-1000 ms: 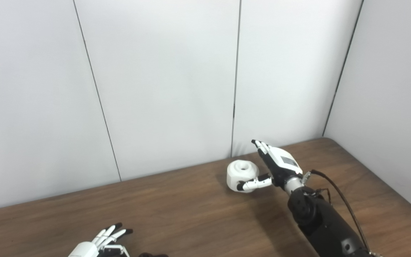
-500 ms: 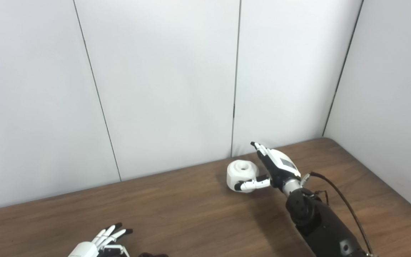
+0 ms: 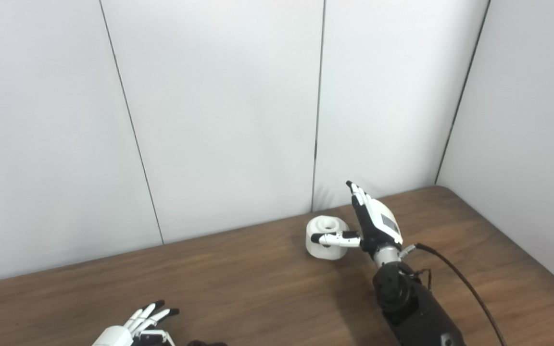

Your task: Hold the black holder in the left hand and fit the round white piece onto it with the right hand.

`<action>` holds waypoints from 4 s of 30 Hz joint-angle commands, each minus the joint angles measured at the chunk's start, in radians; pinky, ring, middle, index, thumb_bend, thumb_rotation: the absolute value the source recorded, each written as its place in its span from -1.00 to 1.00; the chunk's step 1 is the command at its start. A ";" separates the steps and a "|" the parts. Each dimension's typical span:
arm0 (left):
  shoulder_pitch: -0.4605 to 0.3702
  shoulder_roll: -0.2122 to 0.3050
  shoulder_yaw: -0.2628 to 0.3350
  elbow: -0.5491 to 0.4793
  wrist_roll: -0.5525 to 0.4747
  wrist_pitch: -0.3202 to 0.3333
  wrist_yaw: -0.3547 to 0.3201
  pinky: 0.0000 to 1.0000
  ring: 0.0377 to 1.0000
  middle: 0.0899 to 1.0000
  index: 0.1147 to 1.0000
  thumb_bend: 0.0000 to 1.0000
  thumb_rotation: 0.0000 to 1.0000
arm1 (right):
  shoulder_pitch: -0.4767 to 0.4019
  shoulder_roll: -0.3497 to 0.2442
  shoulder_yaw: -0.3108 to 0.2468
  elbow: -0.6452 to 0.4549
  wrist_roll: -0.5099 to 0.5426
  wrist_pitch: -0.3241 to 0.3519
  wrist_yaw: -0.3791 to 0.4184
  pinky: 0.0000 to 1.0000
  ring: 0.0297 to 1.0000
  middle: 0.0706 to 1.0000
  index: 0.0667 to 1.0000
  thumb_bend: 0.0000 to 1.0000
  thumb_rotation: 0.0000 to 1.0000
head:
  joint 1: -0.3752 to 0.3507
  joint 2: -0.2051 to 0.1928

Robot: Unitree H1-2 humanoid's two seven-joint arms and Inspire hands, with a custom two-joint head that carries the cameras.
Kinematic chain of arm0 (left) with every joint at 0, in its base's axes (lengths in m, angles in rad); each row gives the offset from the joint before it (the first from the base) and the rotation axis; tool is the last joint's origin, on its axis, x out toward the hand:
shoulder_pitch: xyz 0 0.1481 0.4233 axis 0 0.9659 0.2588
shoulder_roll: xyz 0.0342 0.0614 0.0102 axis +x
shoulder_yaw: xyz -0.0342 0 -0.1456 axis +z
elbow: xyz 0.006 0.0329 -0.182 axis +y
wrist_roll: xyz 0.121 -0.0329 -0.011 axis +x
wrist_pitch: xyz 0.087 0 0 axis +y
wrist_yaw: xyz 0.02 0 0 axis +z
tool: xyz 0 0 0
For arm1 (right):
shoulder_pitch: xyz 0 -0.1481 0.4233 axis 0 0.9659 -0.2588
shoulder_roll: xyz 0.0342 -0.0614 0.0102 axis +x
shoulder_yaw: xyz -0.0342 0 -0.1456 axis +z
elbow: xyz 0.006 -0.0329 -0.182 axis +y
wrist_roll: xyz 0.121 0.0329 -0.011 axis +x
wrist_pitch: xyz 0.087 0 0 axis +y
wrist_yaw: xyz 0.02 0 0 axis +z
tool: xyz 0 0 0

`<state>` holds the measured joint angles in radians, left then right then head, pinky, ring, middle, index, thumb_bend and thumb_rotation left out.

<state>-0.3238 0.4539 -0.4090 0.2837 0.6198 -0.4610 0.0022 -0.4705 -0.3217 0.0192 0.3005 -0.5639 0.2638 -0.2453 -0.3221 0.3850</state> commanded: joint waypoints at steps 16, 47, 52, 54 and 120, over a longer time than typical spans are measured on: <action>0.024 0.010 -0.029 0.015 0.056 0.018 -0.049 1.00 1.00 0.82 -0.17 0.04 -0.90 | -0.006 -0.032 -0.006 -0.083 0.012 -0.037 -0.033 0.83 1.00 1.00 -0.11 0.02 -0.73 | -0.002 -0.013; 0.024 0.010 -0.028 0.028 0.049 0.010 -0.044 1.00 1.00 0.82 -0.17 0.04 -0.90 | 0.009 -0.022 -0.031 -0.102 0.046 -0.106 -0.059 0.79 1.00 1.00 -0.11 0.02 -0.73 | 0.006 -0.021; 0.025 0.009 -0.028 0.028 0.050 0.007 -0.039 1.00 1.00 0.82 -0.17 0.04 -0.90 | 0.009 -0.022 -0.038 -0.107 0.058 -0.116 -0.055 0.79 1.00 1.00 -0.11 0.02 -0.73 | 0.008 -0.017; 0.026 0.009 -0.028 0.026 0.052 0.008 -0.039 1.00 1.00 0.82 -0.17 0.03 -0.90 | 0.010 -0.022 -0.040 -0.111 0.063 -0.118 -0.052 0.80 1.00 1.00 -0.11 0.02 -0.73 | 0.010 -0.018; 0.009 0.009 -0.033 0.047 0.054 -0.002 -0.024 1.00 1.00 0.81 -0.17 0.03 -0.90 | 0.032 0.020 -0.098 -0.239 0.195 -0.141 0.008 0.99 1.00 1.00 -0.11 0.02 -0.72 | 0.011 -0.005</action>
<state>-0.3249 0.4529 -0.4126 0.3011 0.6198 -0.4734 0.0246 -0.3985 -0.2921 -0.0693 0.1010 -0.3718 0.1477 -0.2355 -0.3099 0.3820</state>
